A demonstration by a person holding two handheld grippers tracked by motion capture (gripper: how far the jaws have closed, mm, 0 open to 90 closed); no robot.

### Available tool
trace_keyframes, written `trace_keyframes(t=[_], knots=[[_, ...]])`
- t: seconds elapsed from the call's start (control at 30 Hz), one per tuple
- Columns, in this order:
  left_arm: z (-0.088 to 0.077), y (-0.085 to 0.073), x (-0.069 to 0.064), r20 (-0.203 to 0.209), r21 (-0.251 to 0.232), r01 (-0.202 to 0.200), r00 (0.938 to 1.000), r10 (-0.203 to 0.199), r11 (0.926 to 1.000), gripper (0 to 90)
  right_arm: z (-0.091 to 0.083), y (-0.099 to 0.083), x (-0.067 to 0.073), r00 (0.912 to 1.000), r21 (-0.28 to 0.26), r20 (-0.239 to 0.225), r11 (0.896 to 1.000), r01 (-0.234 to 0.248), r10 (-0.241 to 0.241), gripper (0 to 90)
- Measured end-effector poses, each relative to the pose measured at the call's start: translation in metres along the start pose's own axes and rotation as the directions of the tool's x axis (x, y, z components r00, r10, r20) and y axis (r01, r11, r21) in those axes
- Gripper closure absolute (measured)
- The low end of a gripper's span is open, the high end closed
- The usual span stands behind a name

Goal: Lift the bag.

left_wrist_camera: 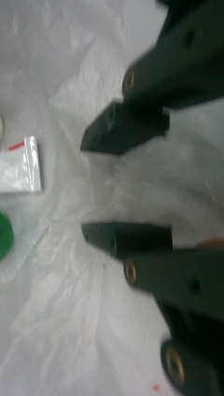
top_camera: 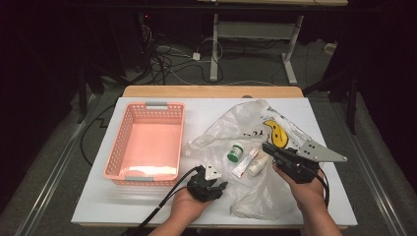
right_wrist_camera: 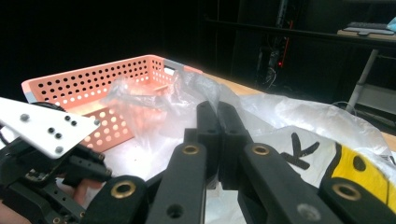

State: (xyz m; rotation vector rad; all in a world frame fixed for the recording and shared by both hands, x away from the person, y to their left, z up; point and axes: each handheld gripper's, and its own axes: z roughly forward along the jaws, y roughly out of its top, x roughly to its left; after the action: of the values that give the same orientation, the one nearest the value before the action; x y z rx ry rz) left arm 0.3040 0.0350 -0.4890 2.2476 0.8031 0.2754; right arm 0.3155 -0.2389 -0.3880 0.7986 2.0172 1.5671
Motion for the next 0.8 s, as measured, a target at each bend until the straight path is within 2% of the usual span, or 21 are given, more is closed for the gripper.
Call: trace_keyframes(t=[0.07,0.2,0.4,0.5,0.63,0.7,0.8], knots=[[0.0,0.0,-0.003,0.003,0.0,-0.024,0.9997,0.024,0.9997,74.8,0.0,0.0,0.002,1.0,0.001,-0.003,1.0,0.003,-0.003,90.0],[0.001,0.0,0.001,0.021,-0.001,0.005,0.9998,-0.005,1.0,88.0,0.002,-0.002,0.002,1.0,0.009,-0.008,1.0,0.005,-0.005,90.0],[-0.002,-0.001,0.004,0.036,-0.014,0.024,0.9991,-0.023,0.9996,88.5,0.003,0.0,0.004,0.9998,0.002,-0.016,1.0,0.008,-0.008,90.0],[-0.006,-0.004,0.005,0.035,-0.058,0.032,0.9989,-0.03,0.9978,88.5,0.004,0.0,0.003,0.9998,-0.005,-0.017,1.0,0.003,-0.003,90.0],[-0.013,-0.009,0.005,0.031,-0.145,0.051,0.9984,-0.047,0.9882,88.5,0.005,0.0,0.001,0.9999,-0.01,-0.014,1.0,0.002,-0.002,90.0],[-0.016,-0.011,0.006,0.027,-0.173,0.06,0.998,-0.056,0.9831,88.5,0.005,0.0,0.0,0.9999,-0.018,-0.013,1.0,0.008,-0.008,90.0],[-0.021,-0.011,0.007,0.006,-0.221,0.056,0.9984,-0.056,0.9737,88.5,0.004,0.0,0.001,1.0,-0.022,-0.007,1.0,0.006,-0.006,90.0]])
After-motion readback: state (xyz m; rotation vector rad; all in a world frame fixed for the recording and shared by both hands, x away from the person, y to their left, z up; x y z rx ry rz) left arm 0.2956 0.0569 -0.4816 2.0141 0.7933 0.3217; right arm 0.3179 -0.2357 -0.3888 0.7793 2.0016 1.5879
